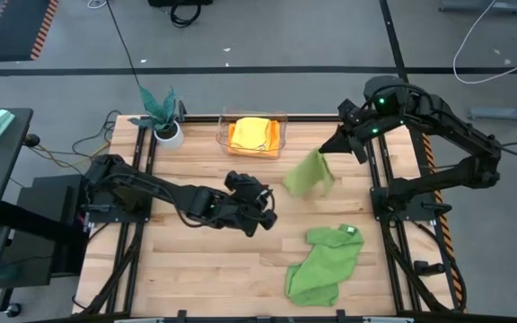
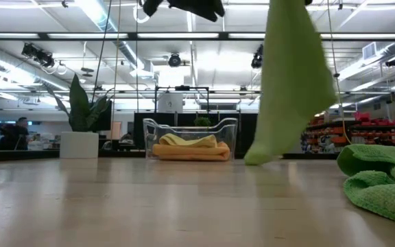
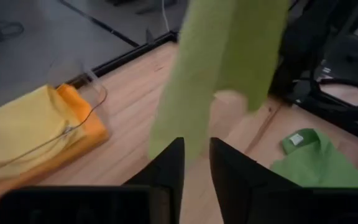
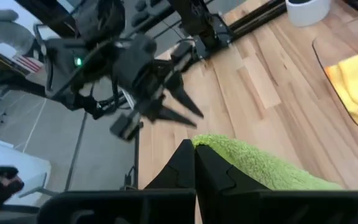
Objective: Fold microfiber towels
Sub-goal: Fold the light green towel
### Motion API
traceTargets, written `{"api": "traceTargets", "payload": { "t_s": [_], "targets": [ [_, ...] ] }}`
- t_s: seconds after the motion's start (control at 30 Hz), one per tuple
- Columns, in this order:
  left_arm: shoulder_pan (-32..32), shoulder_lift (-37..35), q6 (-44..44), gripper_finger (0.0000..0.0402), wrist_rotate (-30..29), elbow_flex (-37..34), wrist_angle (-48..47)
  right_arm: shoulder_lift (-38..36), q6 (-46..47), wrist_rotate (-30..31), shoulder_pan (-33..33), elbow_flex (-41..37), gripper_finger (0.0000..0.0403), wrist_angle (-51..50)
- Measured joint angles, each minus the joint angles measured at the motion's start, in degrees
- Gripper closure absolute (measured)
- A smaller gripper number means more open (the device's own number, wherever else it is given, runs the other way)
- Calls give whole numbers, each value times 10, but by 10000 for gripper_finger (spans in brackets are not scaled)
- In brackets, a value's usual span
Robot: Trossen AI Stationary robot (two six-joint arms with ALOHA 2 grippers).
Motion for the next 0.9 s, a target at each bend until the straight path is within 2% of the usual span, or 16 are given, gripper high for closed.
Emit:
{"api": "traceTargets", "payload": {
  "t_s": [0.23, 0.47, 0.9],
  "targets": [
    [-1, 8, 23, 300, 1, 0, 60, 39, -2, -31, 0, 0, 402, 10],
    [0, 16, 24, 299, 19, 0, 58, 70, -4, -70, 0, 0, 402, 49],
    [6, 43, 23, 298, 85, 0, 42, 76, -5, -78, 0, 0, 403, 69]
  ]
}}
